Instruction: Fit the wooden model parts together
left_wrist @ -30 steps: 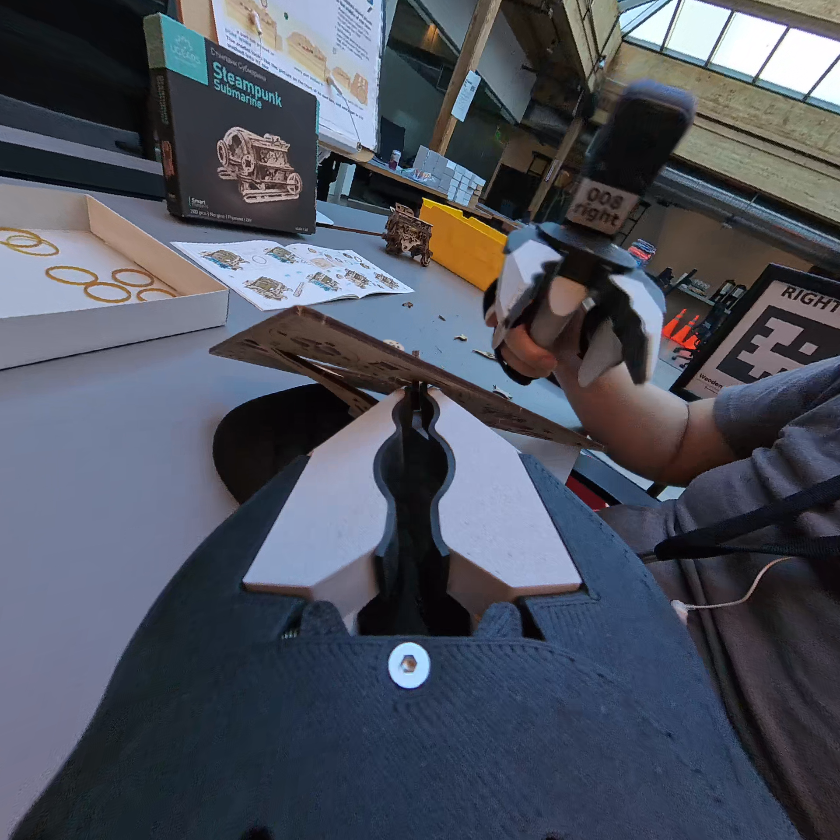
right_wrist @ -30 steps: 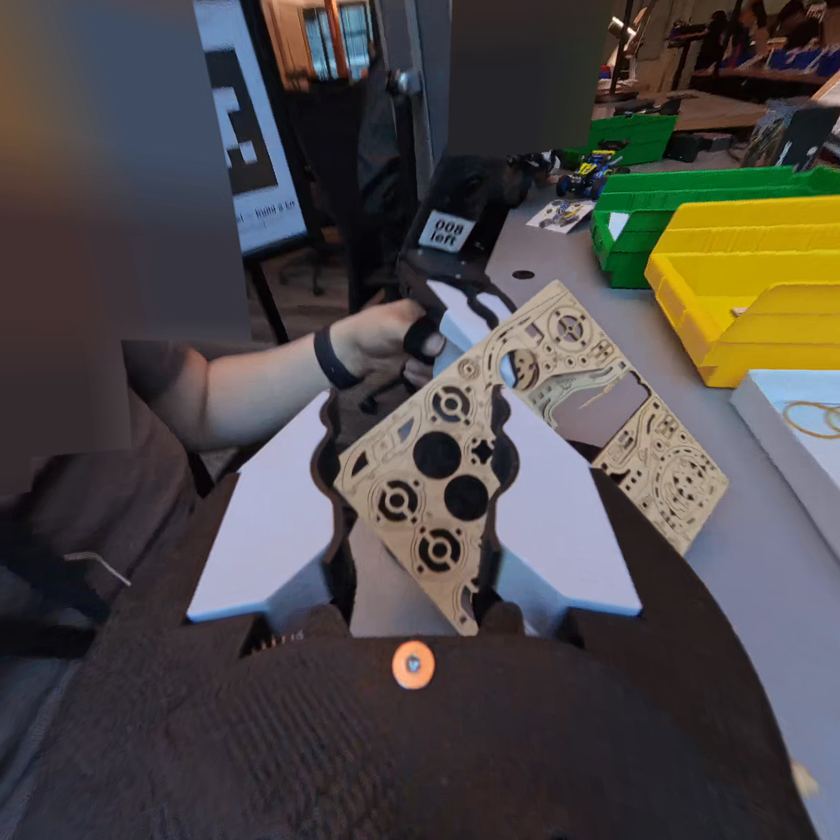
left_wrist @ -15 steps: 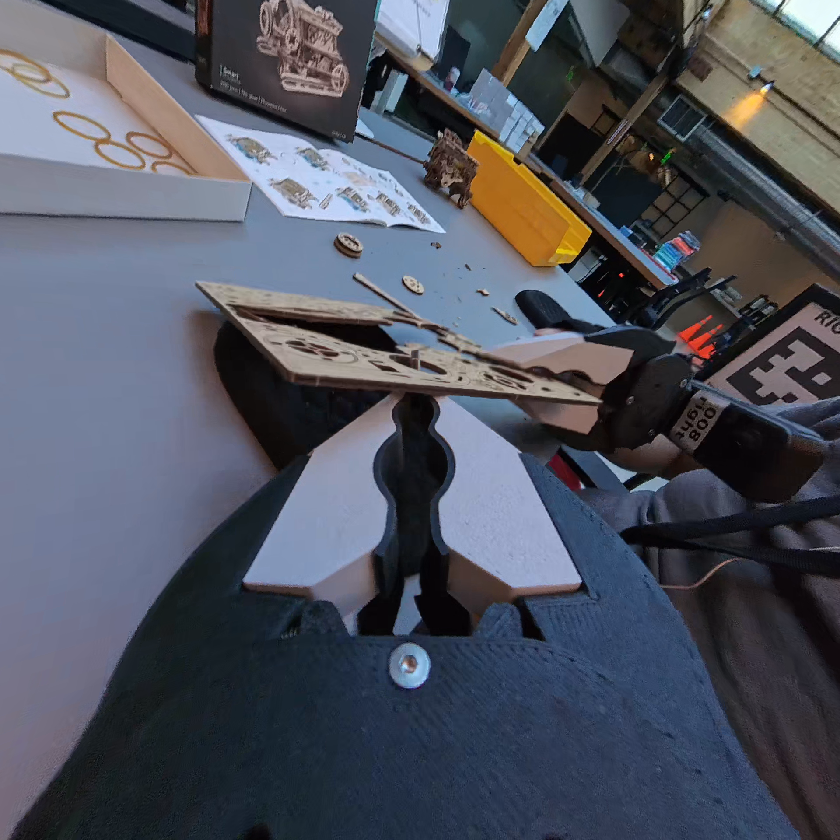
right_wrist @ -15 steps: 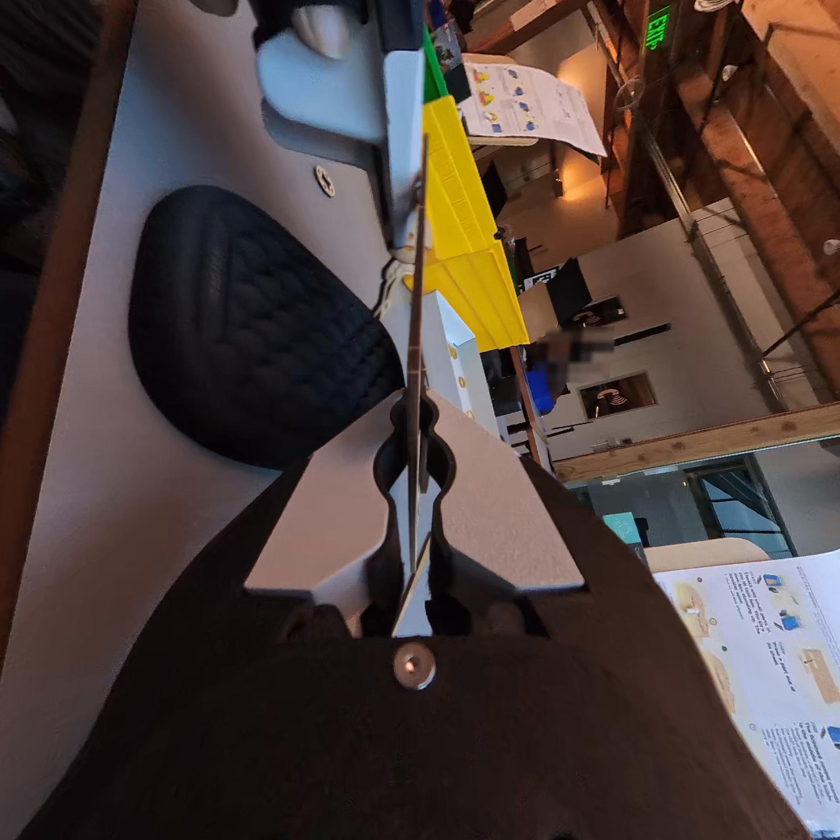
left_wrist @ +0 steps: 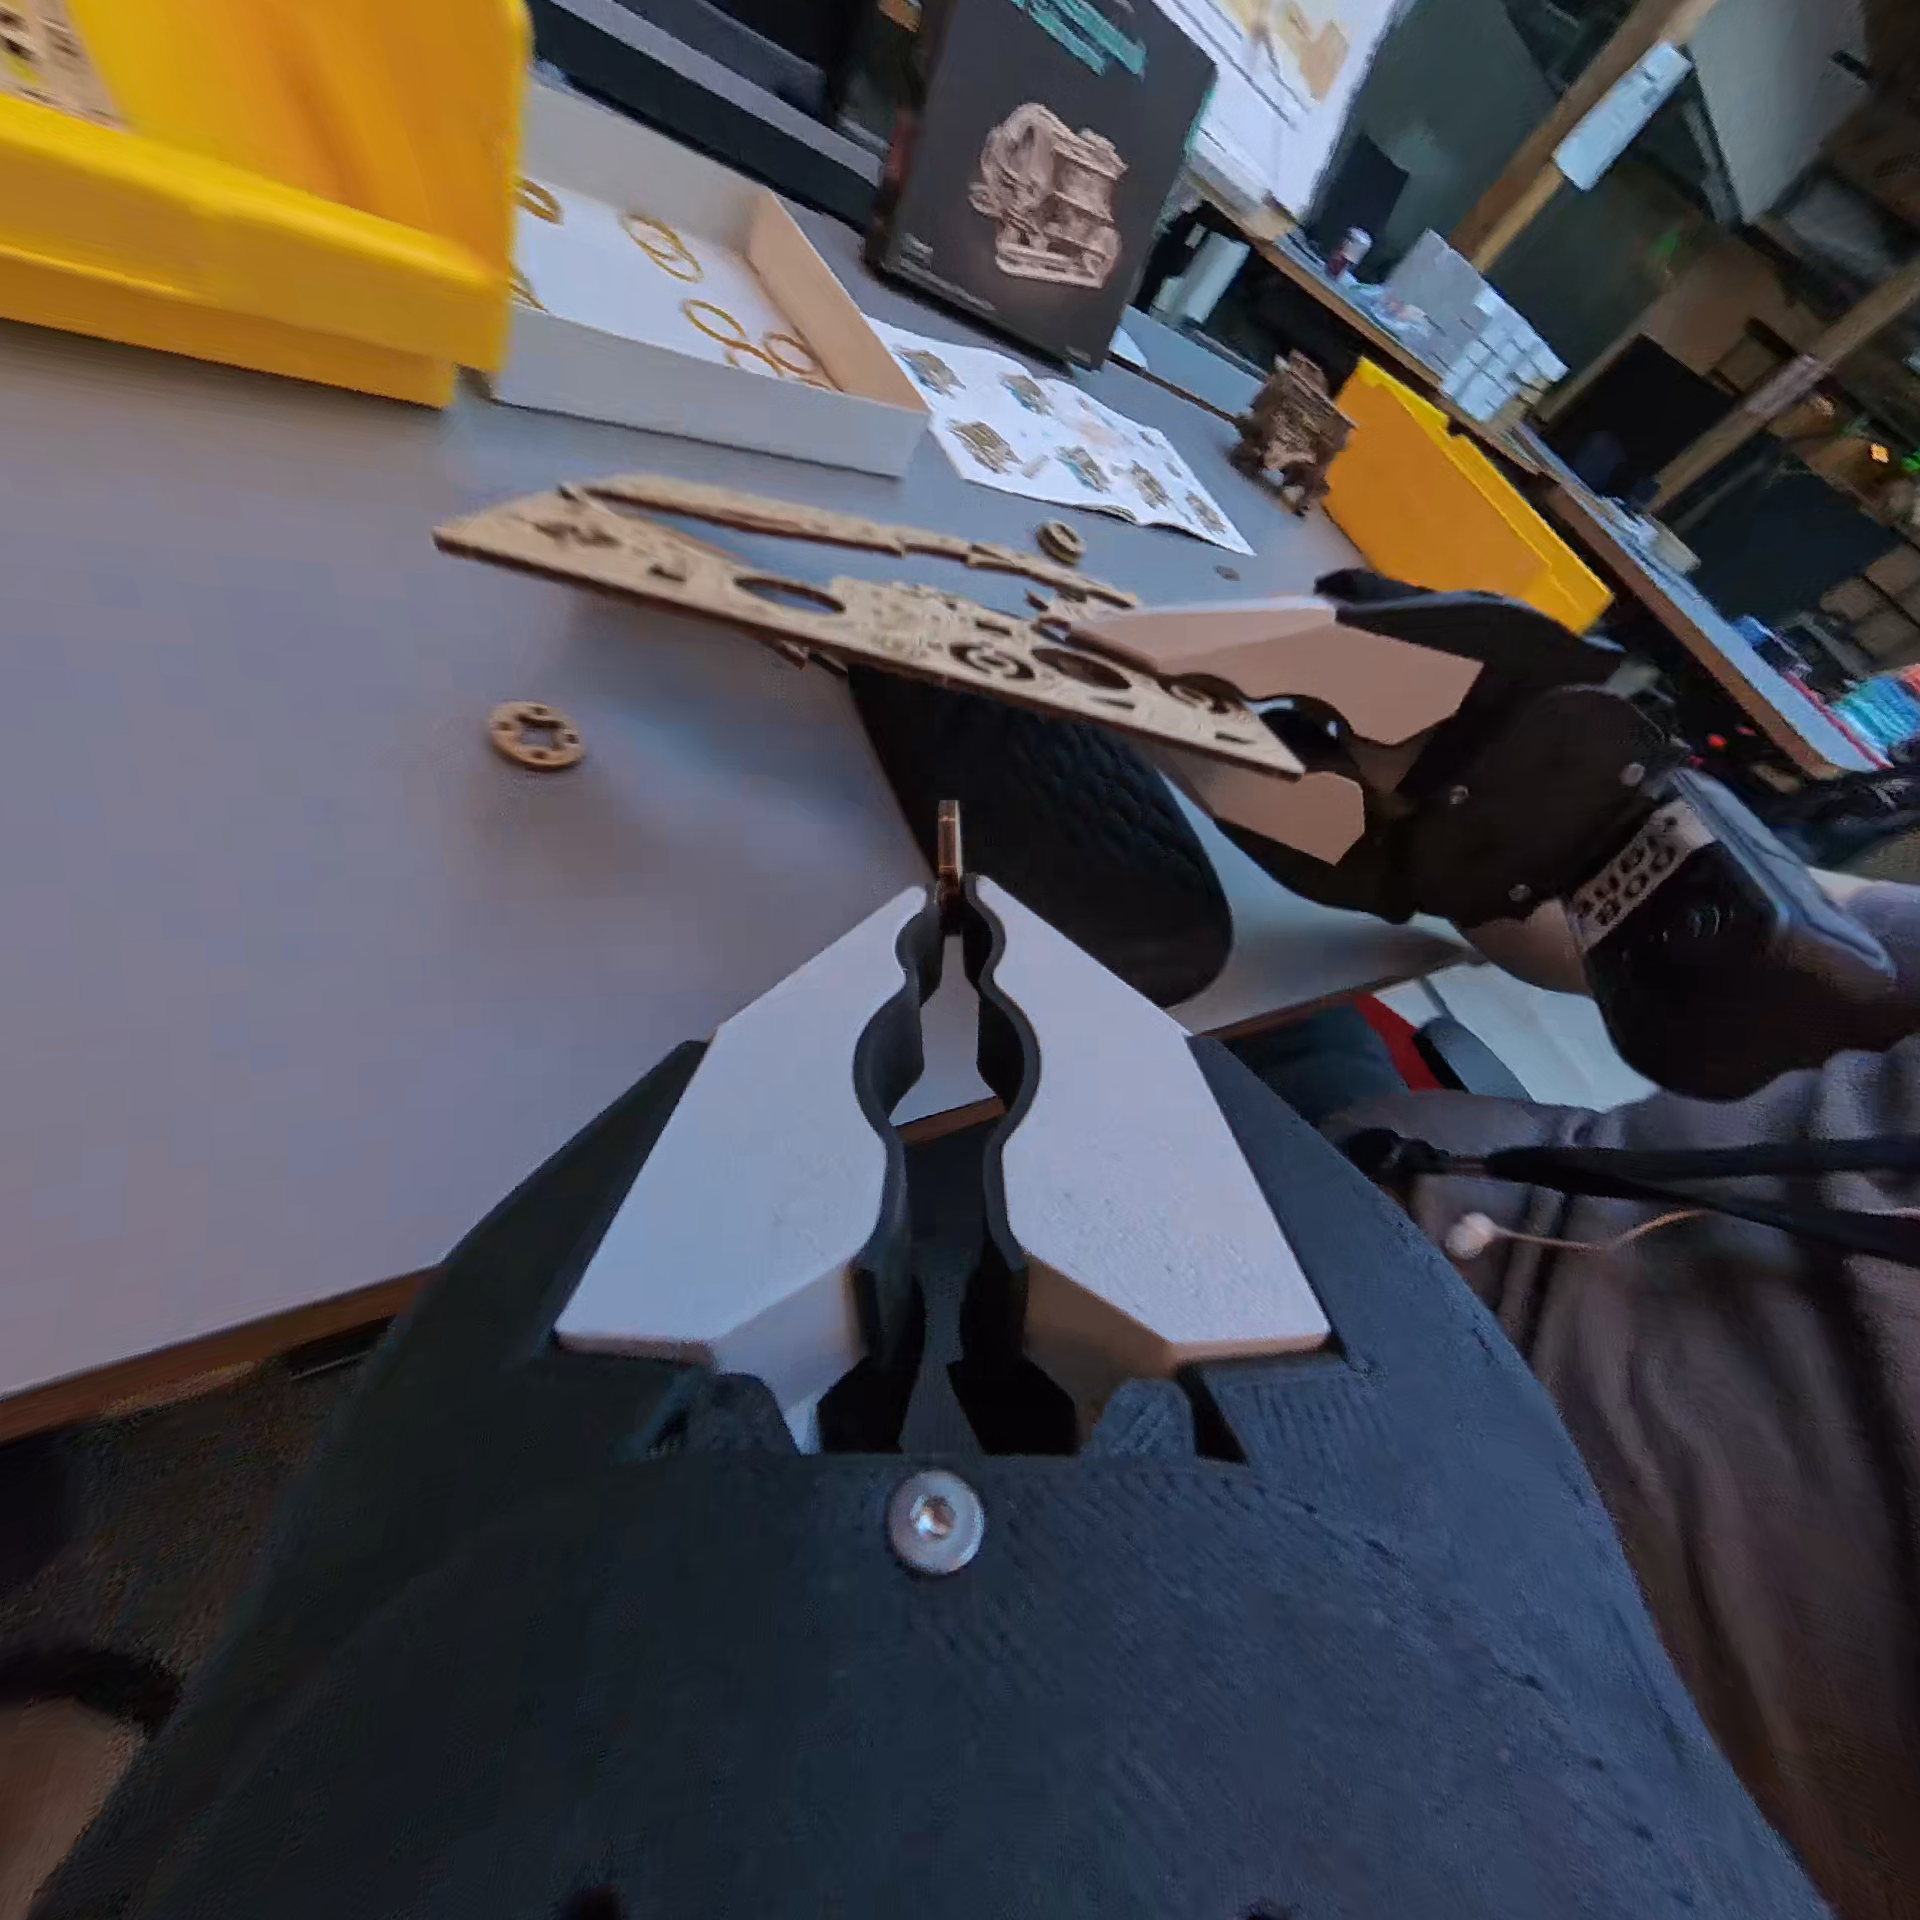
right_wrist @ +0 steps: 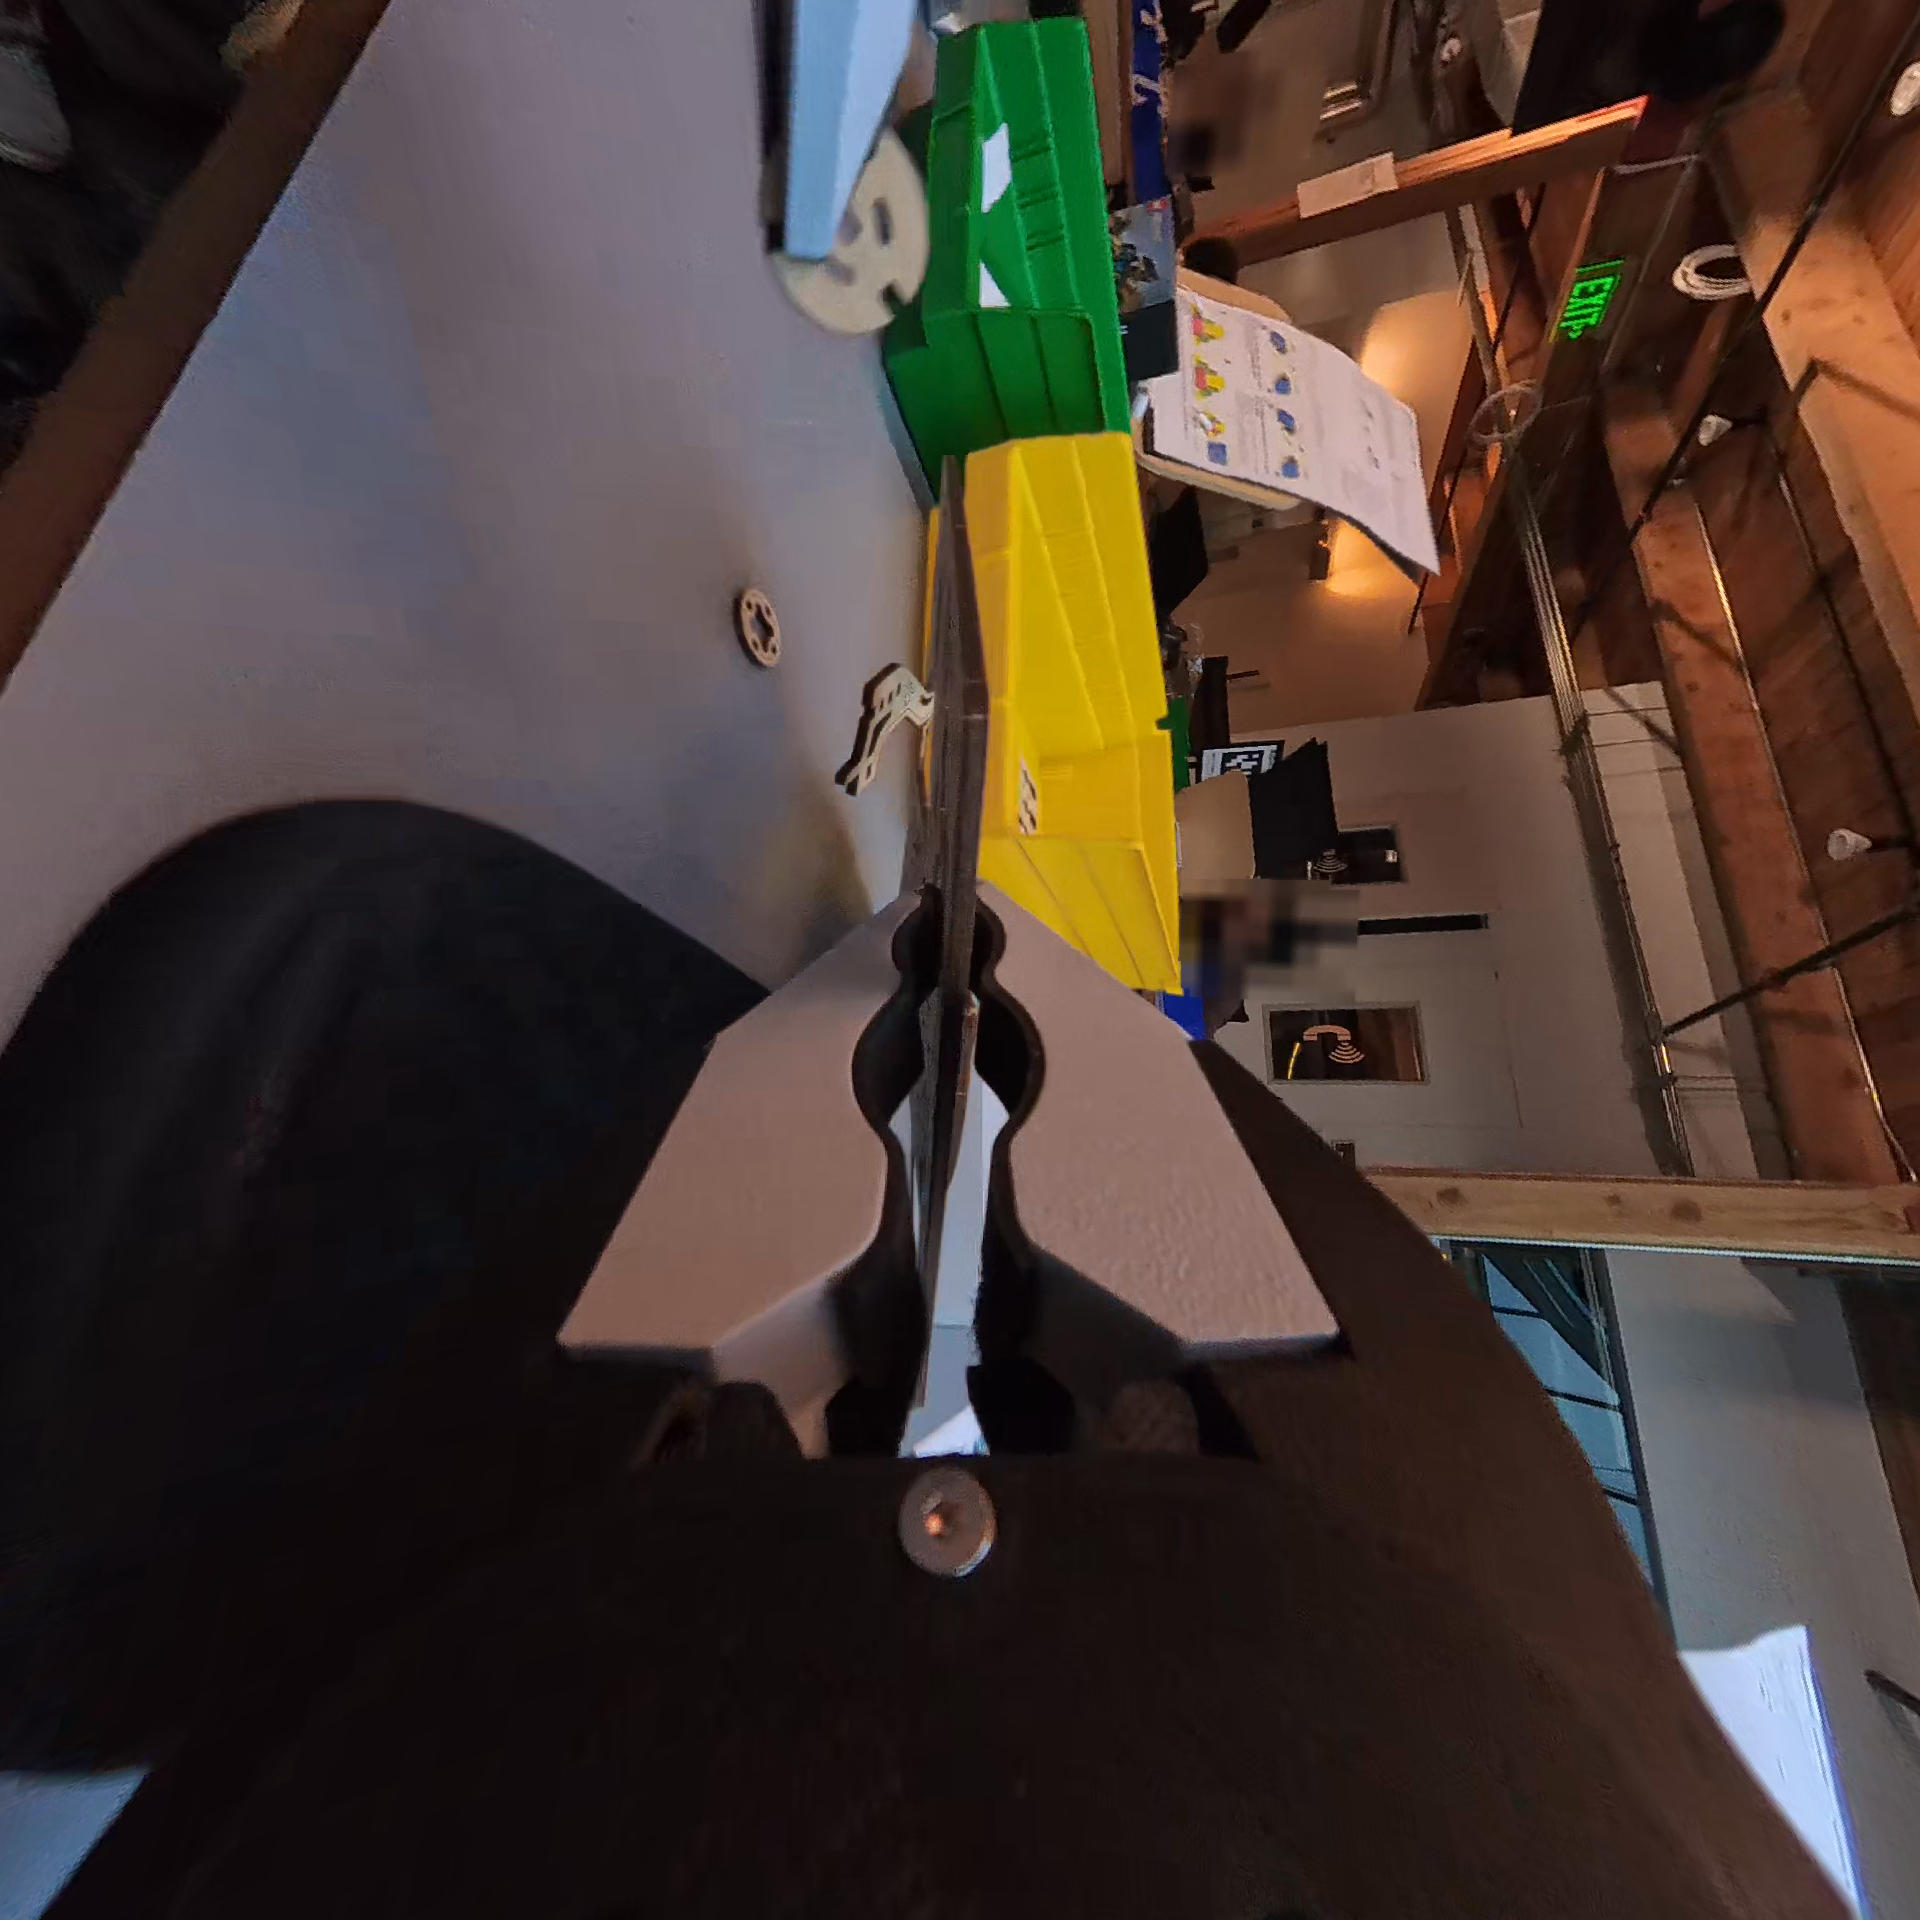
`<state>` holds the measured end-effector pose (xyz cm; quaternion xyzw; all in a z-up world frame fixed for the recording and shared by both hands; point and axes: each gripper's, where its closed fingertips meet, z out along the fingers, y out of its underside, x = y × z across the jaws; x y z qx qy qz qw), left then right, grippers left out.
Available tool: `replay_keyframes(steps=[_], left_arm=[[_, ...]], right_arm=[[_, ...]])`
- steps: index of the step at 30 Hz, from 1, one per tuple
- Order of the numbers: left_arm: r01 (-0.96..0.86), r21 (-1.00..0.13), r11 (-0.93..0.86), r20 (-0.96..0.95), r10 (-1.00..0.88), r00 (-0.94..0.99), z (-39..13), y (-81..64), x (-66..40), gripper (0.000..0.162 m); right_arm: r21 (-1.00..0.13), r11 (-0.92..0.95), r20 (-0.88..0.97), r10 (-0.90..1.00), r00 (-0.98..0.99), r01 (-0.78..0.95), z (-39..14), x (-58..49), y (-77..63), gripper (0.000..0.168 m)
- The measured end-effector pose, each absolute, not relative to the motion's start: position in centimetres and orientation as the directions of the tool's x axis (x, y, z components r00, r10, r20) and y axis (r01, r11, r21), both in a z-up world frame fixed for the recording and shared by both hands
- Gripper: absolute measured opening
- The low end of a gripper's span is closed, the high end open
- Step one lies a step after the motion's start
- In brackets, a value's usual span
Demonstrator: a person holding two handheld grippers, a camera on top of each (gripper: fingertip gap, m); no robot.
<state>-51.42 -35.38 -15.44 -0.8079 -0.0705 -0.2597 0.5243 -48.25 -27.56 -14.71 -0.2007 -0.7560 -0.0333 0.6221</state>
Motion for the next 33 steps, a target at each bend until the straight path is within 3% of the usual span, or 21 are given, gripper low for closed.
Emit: replay_keyframes(steps=[8,16,22,33], left_arm=[[0.418,-0.855,-0.308,0.416,0.075,0.906,-13.2,-40.4,-58.0,0.001],[0.436,-0.863,-0.257,0.418,0.125,0.9,-13.6,-42.2,-59.8,0.0],[0.478,-0.846,-0.236,0.463,0.117,0.878,-15.0,-42.0,-60.6,0.001],[0.509,-0.852,-0.125,0.51,0.03,0.86,-15.9,-38.3,-61.0,0.001]], right_arm=[[-0.156,0.878,0.914,0.302,-0.272,0.451,-18.6,-54.7,-31.4,0.001],[-0.194,0.838,0.866,0.39,-0.312,0.51,-21.1,-58.0,-33.4,0.014],[-0.236,0.858,0.835,0.42,-0.356,0.457,-21.8,-57.6,-35.5,0.02],[-0.541,0.669,0.535,0.742,-0.404,0.51,-21.7,-58.3,-35.8,0.042]])
